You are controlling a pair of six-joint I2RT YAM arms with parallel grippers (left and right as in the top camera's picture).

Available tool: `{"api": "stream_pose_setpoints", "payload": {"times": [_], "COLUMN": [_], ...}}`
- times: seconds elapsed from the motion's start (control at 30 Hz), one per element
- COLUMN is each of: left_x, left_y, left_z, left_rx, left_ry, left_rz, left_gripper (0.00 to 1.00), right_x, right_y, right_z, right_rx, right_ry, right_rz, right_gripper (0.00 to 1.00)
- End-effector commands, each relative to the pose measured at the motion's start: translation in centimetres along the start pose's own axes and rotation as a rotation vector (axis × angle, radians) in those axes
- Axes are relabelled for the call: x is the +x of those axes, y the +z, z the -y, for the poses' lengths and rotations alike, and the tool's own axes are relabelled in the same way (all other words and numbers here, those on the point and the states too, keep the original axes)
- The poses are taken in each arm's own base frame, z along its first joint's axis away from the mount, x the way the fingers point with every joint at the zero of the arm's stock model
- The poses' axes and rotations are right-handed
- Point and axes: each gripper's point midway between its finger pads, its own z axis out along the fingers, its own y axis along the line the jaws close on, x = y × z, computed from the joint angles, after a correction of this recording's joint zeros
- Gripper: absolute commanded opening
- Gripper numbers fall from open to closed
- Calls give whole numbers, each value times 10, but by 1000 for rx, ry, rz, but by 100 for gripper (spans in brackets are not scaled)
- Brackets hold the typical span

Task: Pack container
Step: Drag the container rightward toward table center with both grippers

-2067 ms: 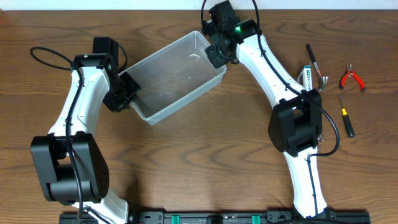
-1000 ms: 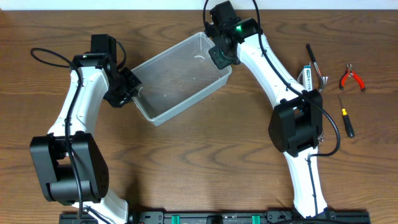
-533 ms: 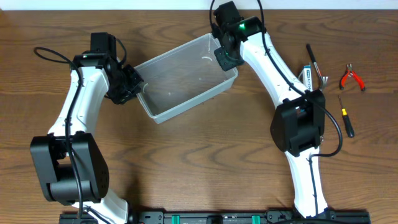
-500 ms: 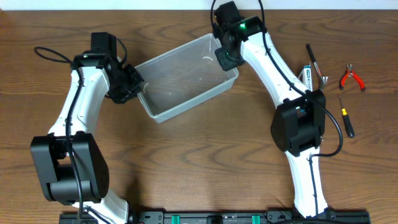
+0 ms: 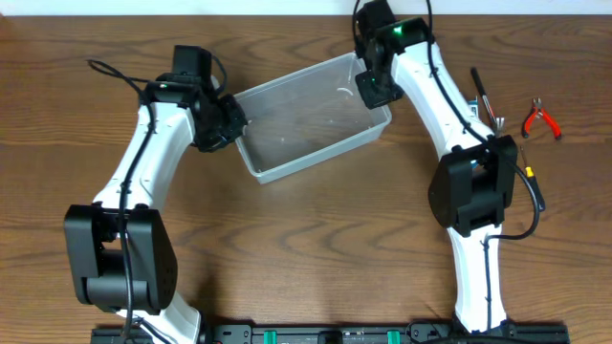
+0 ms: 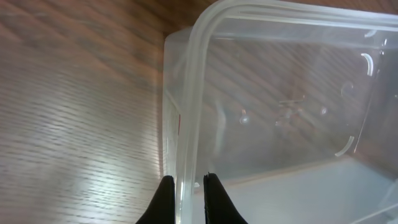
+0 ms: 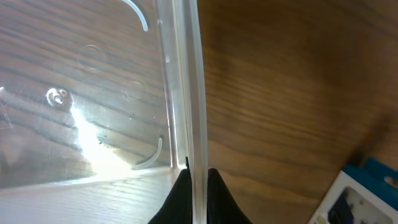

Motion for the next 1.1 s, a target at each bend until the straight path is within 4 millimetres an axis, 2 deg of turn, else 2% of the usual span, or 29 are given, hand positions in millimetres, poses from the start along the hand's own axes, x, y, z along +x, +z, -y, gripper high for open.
{"api": "stream_pose_setpoints", "payload": {"times": [0.0,0.2,0.33,0.83,1.07], "left_x": [12,19,20,19,20], "left_y": [7,8,9,9,10], "left_z": [15,28,39,46,45], "left_rx": [38,71,107,123,120], "left_ry": [41,68,85,104,103], "left_rz": [-41,-55,-54,-39,-44], "left_gripper": [6,6,6,6,6], "right_x": [-2,11,24,53,57], "right_y": [-30,-52,-57,-58,-57], "right_z": [14,37,46,47,54], "right_rx": [-1,8,11,11,13], "right_ry": [55,111,124,119,136], "right_rz": [49,36,-3,-123,-134], "right_gripper": [1,1,1,2,4]}}
